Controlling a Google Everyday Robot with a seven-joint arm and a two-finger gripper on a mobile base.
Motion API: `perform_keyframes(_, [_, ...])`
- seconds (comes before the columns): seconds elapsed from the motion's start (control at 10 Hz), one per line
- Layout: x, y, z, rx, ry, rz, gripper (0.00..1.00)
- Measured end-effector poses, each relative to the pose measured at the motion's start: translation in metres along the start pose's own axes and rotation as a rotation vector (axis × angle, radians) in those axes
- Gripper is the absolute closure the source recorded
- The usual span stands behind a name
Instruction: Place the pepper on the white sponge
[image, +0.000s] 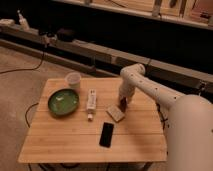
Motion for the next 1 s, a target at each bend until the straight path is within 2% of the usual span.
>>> perform_keyframes(0.2, [-0.008, -0.024, -0.029, 0.057, 0.052, -0.127, 0.82])
perform_keyframes(0.3, [-0.018, -0.034, -0.036, 0.079, 0.060, -0.201, 0.80])
perform_keyframes(0.4, [-0.030, -0.043, -0.041, 0.099, 0.060, -0.288, 0.74])
perform_keyframes(0.6, [-0.060, -0.049, -0.039, 0.127, 0.024, -0.512, 0.57])
perform_keyframes(0.8, [-0.078, -0.037, -0.036, 0.114, -0.019, -0.677, 0.57])
perform_keyframes(1.0, [-0.082, -0.019, -0.034, 0.088, -0.053, -0.768, 0.57])
